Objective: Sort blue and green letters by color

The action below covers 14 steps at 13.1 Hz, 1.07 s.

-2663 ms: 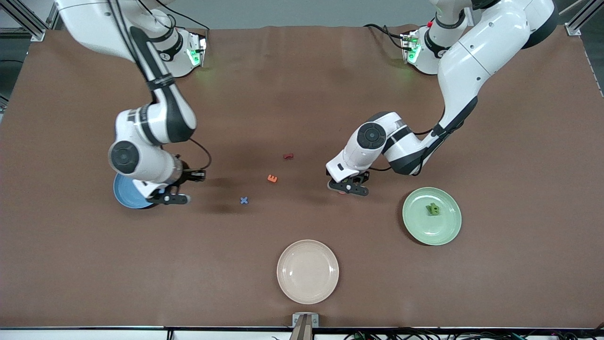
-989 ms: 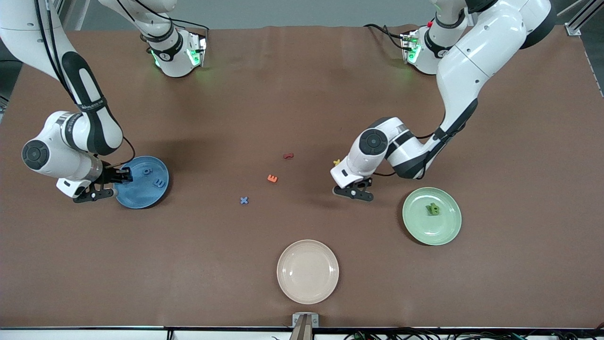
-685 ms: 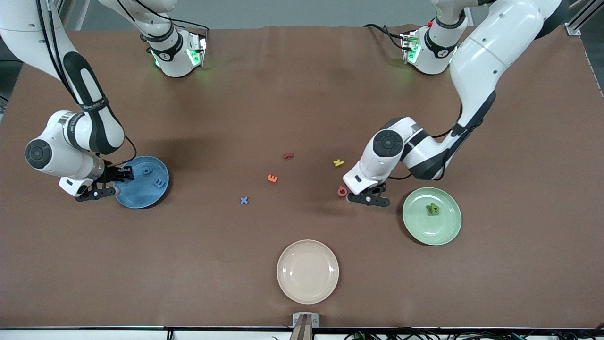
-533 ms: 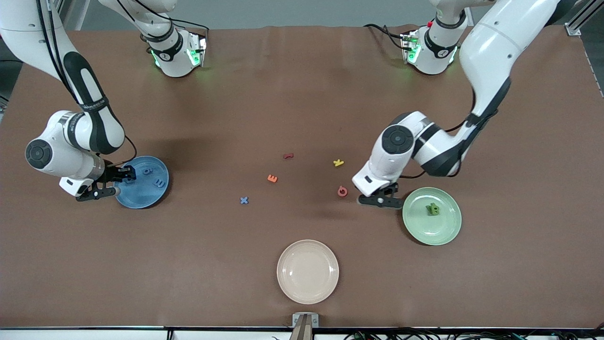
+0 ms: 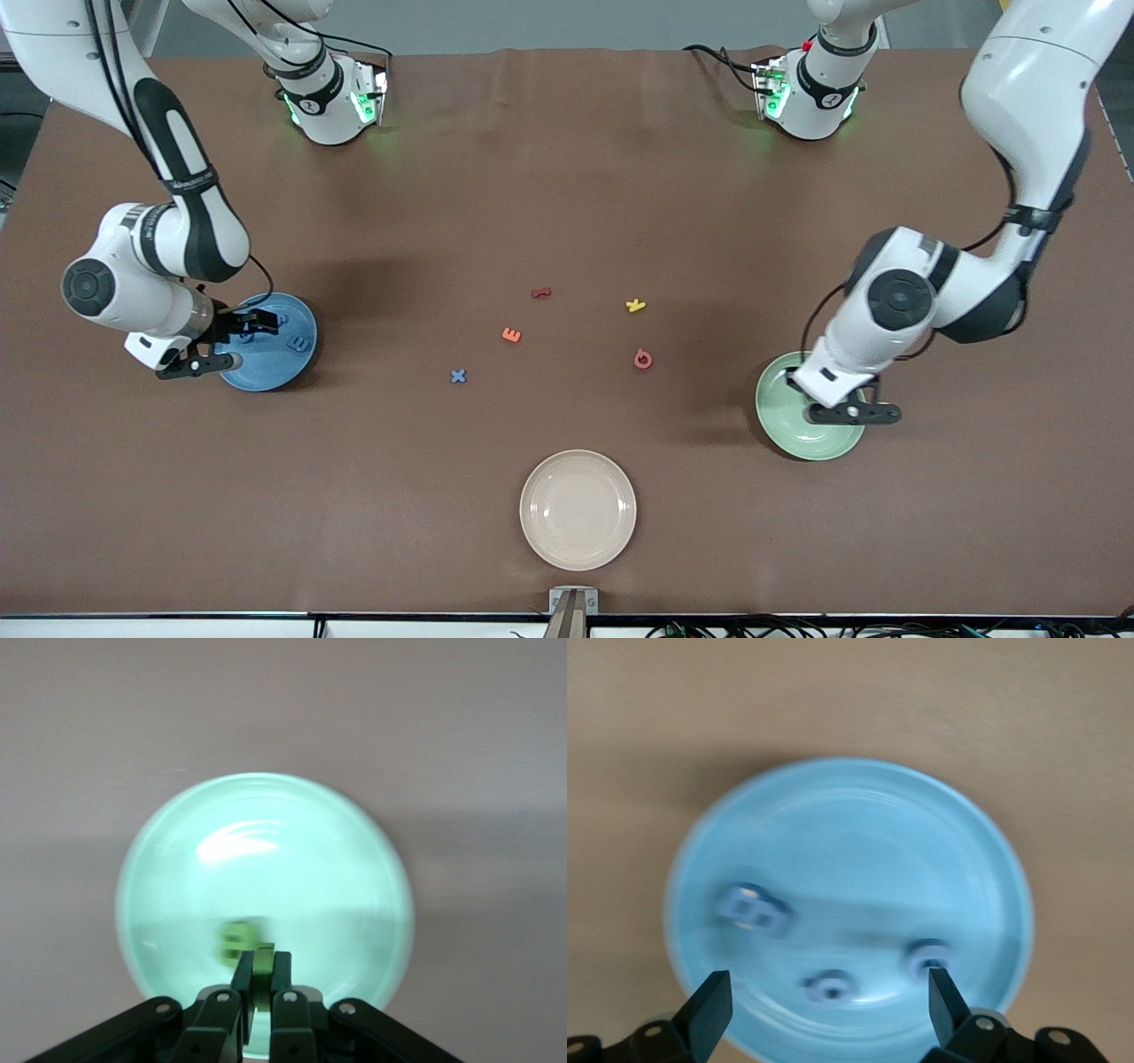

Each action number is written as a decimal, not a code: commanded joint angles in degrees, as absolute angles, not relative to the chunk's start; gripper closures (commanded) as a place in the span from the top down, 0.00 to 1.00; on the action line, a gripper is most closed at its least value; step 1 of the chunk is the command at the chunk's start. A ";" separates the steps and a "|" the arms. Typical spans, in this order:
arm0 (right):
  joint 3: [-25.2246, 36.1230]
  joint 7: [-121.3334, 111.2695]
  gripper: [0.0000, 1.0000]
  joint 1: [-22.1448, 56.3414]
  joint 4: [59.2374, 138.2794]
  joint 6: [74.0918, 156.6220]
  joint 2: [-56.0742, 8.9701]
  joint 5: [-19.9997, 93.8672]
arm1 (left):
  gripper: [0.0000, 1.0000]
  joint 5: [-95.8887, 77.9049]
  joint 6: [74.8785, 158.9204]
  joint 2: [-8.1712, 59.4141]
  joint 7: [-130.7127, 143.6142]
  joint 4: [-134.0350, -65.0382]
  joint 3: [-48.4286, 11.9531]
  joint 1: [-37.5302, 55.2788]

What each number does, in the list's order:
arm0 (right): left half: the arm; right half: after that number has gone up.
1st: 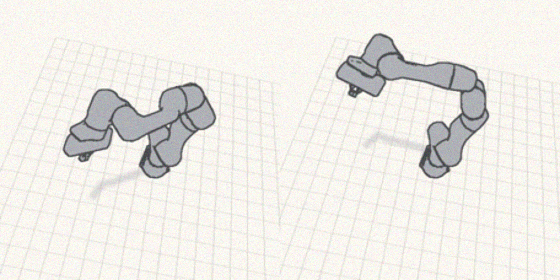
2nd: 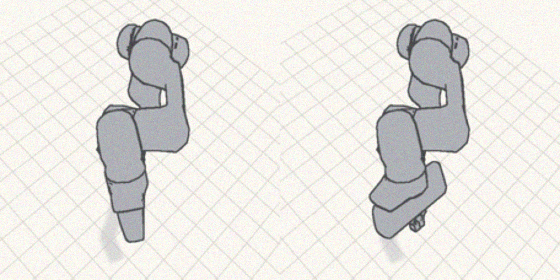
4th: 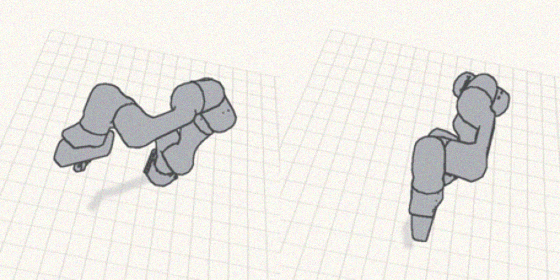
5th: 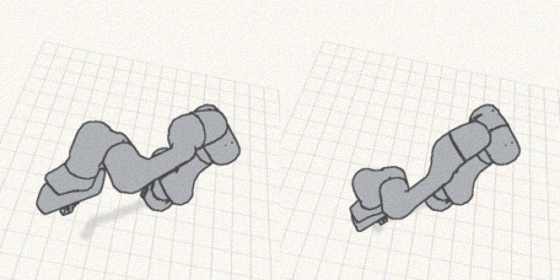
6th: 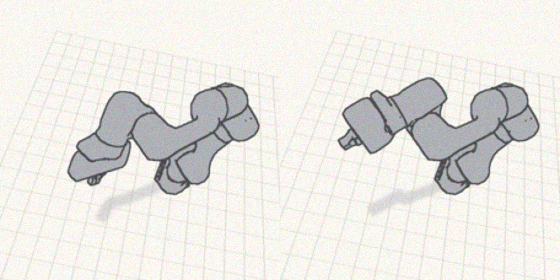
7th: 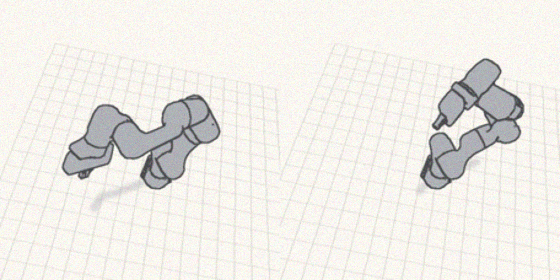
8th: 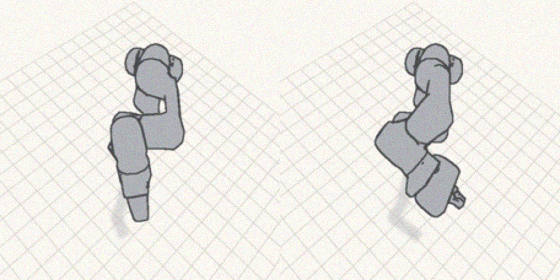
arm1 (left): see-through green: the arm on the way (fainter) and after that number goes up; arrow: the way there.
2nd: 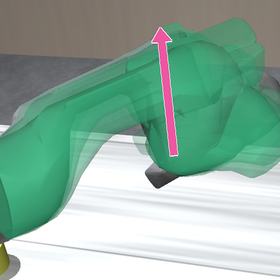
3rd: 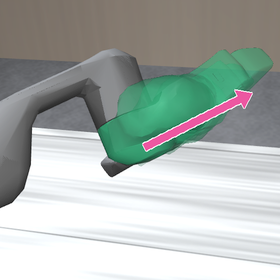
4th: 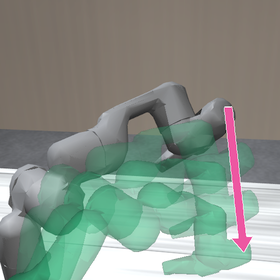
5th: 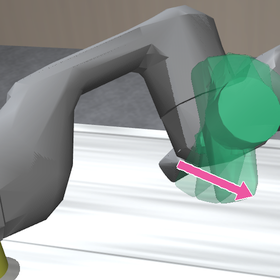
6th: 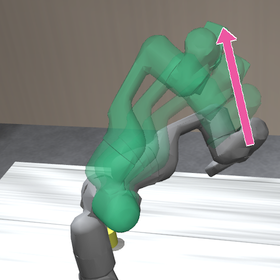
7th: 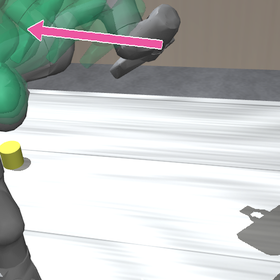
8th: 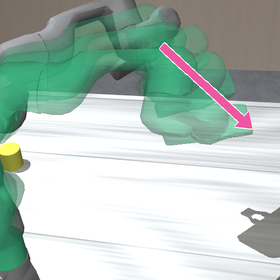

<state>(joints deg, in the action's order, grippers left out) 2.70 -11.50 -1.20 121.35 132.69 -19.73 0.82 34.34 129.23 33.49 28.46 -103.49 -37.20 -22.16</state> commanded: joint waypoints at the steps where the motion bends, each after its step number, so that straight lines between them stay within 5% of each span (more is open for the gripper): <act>1: 2.64 1.54 0.98 5.42 118.49 129.99 -19.16 0.70 | 0.03 33.49 129.29 35.32 26.10 -104.33 -37.71 -23.82; 7: 2.64 19.51 0.98 20.90 110.59 129.29 -23.45 5.44 | 0.24 33.49 129.20 36.21 25.84 -104.50 -36.91 -23.47; 8: 2.64 19.51 0.98 22.14 108.74 129.29 -25.21 6.06 | 0.37 33.57 129.20 36.12 25.06 -104.33 -36.91 -23.81; 9: 2.64 18.99 0.98 23.54 106.72 129.37 -26.79 6.06 | 0.78 33.57 129.20 36.12 25.14 -104.15 -36.91 -23.82; 10: 2.64 18.81 0.98 24.25 104.70 129.46 -28.63 5.98 | 1.00 33.57 129.20 35.95 25.05 -104.06 -36.91 -23.73; 14: 2.64 19.25 0.98 26.10 98.10 129.90 -34.96 6.15 | 1.00 33.49 125.97 33.67 25.05 -101.01 -37.96 -23.73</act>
